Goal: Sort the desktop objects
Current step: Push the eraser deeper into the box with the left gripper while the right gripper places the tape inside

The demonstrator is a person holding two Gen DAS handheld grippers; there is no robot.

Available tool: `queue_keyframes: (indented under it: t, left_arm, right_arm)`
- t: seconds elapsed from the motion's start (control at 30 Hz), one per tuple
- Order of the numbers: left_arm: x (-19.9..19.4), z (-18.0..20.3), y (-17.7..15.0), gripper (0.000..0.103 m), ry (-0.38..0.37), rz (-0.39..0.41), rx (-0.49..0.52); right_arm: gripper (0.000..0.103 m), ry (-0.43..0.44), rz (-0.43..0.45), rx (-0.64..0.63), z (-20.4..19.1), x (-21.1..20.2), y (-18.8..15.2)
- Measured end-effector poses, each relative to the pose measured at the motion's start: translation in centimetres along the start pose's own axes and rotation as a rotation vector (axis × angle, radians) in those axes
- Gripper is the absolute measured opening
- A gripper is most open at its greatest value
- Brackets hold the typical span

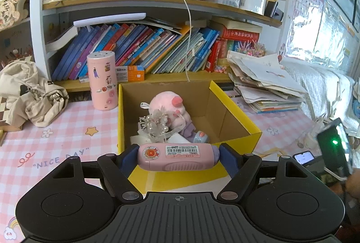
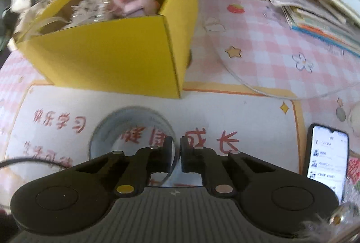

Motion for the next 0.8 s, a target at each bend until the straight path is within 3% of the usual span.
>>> queue_keyframes:
  t: [0.3, 0.53, 0.8]
  left_arm:
    - [0.2, 0.0, 0.5, 0.077, 0.002, 0.014, 0.005]
    - [0.4, -0.5, 1.4, 0.077, 0.016, 0.028, 0.009]
    - [1.8, -1.5, 3.4, 0.077, 0.041, 0.052, 0.041]
  right_arm:
    - [0.006, 0.126, 0.069, -0.059, -3.2, -4.9, 1.5]
    - [0.006, 0.212, 0.161, -0.102, -5.8, -7.8, 4.5]
    - [0.006, 0.212, 0.264, -0.148, -7.6, -8.3, 9.1]
Point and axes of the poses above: each gripper's, at about its wrist camera, not at the fingertips, and x roughly the way its jaws point, z to its right, y to its top, the point moved 6 cm from there along x, roughly the way its jaws point, and after that the axes turned 13 degrees about x, right-handed, at the moved point
